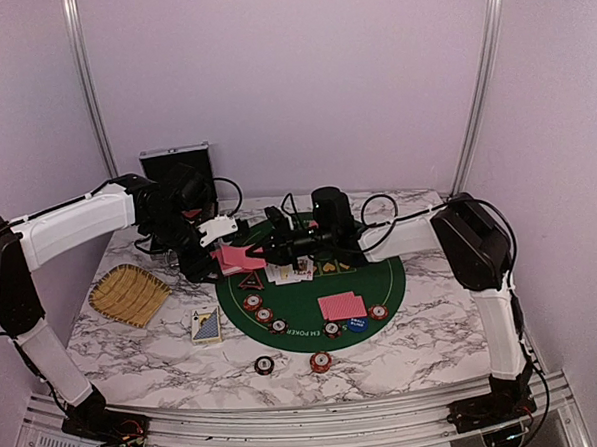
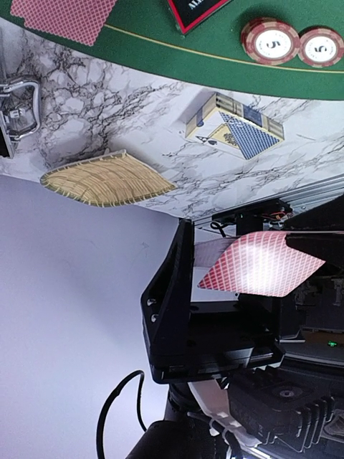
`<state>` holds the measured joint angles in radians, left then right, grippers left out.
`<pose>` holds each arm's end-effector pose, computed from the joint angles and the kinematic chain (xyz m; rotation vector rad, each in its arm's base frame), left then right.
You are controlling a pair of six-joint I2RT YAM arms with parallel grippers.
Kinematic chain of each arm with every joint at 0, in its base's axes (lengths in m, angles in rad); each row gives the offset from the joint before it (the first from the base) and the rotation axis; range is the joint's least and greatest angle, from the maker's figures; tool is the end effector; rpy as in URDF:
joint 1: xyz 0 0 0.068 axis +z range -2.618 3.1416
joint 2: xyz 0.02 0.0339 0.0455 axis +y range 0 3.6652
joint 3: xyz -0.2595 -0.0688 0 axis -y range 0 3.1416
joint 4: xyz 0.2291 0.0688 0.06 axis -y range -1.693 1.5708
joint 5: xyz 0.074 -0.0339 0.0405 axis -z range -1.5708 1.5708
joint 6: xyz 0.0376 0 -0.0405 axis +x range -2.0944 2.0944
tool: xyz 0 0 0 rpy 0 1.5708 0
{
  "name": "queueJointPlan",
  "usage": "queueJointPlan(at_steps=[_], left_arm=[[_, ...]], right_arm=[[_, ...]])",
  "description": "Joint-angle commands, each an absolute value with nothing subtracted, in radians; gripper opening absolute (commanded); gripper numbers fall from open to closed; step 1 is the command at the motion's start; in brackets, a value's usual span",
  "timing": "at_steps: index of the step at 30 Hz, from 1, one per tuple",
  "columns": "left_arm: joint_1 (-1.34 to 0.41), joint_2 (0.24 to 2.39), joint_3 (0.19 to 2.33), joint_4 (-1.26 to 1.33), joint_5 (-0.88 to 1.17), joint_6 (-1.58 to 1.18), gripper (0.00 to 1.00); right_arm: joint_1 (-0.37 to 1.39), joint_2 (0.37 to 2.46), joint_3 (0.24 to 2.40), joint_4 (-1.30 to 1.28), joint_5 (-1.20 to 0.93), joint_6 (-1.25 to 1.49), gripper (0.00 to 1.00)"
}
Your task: Distribute texas hold em gaming equipment
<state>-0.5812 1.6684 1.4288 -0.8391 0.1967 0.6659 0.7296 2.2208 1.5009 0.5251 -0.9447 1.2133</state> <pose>0.2755 -0.1898 0.2780 1.5905 2.0995 -0.2316 0.3398 0.3447 0.1956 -0.3571 2.2742 2.0523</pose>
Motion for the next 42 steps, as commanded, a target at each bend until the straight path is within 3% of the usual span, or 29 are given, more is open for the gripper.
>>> queueJointPlan(at_steps=[1,20,29,42], left_arm=[[-0.578,1.664,1.431,-0.828,0.204,0.671,0.0],[-0.578,1.661,1.44,-0.828,0.198,0.67,0.0],[-0.578,1.657,1.442,-0.829,0.198,0.665,0.0],[-0.578,1.66,1.442,-0.83,0.193,0.669,0.0]], right_arm=[[0.718,2.167,1.487,0.543,-0.961,1.226,0.0],[0.5,2.056,1.274,0.38,-0.957,1.017,0.0],[0.376,2.118,1.292,0.254,-0.917,0.875,0.0],[0.365,2.235,1.382,0.223,-0.885,0.854,0.0]])
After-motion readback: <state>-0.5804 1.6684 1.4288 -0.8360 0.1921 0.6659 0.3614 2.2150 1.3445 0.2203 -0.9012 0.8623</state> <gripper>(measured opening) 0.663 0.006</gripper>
